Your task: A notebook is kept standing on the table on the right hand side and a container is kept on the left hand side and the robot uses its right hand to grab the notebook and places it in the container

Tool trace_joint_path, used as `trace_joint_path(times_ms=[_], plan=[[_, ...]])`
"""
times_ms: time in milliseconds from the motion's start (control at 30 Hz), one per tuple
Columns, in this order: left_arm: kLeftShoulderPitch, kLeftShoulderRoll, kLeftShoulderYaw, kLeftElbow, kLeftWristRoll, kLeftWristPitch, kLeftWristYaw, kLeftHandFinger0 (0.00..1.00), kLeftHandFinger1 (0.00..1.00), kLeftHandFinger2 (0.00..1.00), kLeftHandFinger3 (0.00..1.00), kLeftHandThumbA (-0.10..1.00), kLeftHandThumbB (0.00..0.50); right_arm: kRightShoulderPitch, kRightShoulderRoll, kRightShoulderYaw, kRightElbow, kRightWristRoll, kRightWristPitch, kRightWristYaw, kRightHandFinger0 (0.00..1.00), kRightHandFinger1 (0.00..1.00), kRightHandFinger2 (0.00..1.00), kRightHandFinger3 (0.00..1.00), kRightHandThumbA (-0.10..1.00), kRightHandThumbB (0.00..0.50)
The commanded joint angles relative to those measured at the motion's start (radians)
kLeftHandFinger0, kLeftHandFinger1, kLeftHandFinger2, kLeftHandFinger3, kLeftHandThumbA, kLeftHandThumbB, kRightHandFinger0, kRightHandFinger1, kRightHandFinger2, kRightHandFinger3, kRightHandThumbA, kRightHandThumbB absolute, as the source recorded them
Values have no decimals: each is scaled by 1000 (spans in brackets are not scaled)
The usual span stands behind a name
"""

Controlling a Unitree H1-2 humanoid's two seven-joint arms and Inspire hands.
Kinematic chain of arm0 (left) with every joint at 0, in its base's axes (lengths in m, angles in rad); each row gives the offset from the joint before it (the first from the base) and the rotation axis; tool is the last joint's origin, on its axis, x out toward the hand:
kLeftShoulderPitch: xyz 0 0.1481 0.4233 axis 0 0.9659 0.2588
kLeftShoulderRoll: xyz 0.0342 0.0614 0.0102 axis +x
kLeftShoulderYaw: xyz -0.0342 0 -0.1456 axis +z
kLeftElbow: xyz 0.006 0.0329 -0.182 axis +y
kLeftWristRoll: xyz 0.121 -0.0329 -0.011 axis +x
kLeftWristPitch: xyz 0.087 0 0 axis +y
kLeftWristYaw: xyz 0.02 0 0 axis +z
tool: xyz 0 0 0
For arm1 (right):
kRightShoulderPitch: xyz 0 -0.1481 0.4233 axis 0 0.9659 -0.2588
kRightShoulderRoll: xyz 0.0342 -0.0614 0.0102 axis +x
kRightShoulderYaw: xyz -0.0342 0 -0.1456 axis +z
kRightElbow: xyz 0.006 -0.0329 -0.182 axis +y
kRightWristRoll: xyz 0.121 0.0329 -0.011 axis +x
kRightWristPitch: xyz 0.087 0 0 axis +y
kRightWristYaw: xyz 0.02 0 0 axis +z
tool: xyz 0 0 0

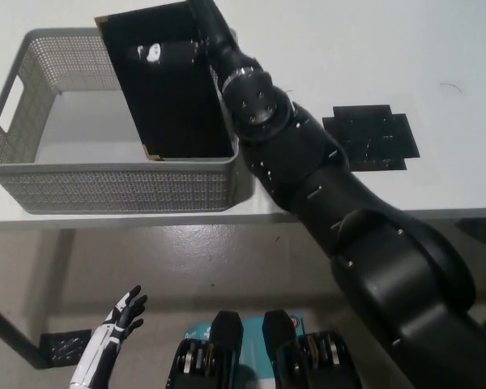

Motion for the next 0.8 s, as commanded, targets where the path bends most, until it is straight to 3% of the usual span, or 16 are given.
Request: trace_joint_path(times_ms=[0,67,167,300,567,700,733,767], plan=[[-3,8,-11,-21,-3,-21,-18,1000,1000,1000,1000,1000,158,-127,-21,-25,-104,4,-56,23,1000,1000,1000,1000,1000,500],[-4,5,-10,-21,-5,-16,-16,1000,1000,1000,1000,1000,173,-126,-38,-35,-170,5,-66,25,1000,1000,1000,1000,1000,480],[-3,5,-9,-20,-7,-12,-15,1000,1000,1000,1000,1000,176,-117,-83,-64,-340,20,-6,50,1000,1000,1000,1000,998,500],[0,9,-9,-7,-13,-32,-21,1000,1000,1000,1000,1000,158,-65,-160,-99,-655,36,159,93,1000,1000,1000,1000,1000,500],[-1,11,-6,-16,-9,-15,-18,1000,1000,1000,1000,1000,156,22,-333,-186,-1093,60,189,124,1000,1000,1000,1000,1000,488],[4,13,-8,-13,8,-24,-10,1000,1000,1000,1000,1000,160,174,-391,-241,-1409,153,267,146,1000,1000,1000,1000,985,500],[4,17,-12,-11,23,-28,-8,1000,1000,1000,1000,1000,141,244,-414,-252,-1517,206,280,162,1000,1000,1000,1000,959,468],[8,20,-12,-17,31,-18,-4,1000,1000,1000,1000,1000,135,310,-423,-258,-1607,215,311,159,1000,1000,1000,1000,980,479]])
